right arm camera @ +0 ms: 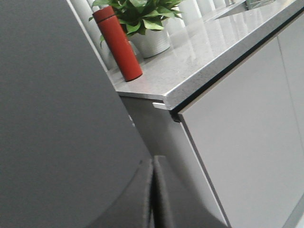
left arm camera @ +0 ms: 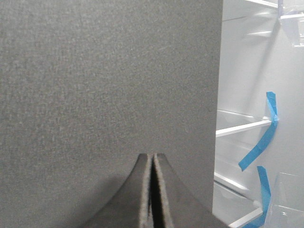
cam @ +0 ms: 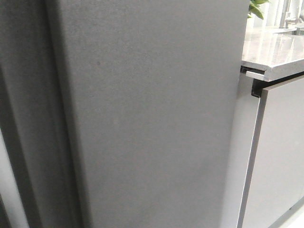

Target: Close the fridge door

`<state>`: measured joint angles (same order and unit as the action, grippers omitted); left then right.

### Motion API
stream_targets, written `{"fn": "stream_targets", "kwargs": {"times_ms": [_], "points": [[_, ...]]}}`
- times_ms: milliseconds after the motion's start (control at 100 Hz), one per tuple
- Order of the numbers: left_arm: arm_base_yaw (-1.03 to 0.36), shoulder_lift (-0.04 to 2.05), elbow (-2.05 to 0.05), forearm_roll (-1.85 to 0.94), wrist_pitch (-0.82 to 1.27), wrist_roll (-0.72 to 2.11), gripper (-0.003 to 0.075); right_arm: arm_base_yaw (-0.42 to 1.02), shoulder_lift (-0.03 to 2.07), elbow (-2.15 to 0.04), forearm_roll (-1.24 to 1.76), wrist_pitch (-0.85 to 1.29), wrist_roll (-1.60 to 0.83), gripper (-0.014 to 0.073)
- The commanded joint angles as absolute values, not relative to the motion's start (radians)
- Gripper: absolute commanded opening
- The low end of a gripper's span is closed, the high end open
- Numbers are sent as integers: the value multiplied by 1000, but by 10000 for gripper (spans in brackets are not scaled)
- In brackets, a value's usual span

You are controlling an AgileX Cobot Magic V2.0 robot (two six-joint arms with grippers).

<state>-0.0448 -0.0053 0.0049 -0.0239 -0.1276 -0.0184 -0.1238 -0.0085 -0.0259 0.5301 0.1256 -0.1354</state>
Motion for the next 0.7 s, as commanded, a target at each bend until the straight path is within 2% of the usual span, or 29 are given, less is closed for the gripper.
{"fn": "stream_targets", "kwargs": {"times_ms": [0, 420, 690], "points": [[-48, -26, 40, -30, -200, -23, -20, -131, 13, -115, 538, 119, -137, -44], [-48, -26, 40, -30, -200, -23, -20, -118, 206, -607, 528, 463, -238, -45], [-48, -26, 40, -30, -200, -23, -20, 91, 364, -881, 528, 588, -300, -44]]}}
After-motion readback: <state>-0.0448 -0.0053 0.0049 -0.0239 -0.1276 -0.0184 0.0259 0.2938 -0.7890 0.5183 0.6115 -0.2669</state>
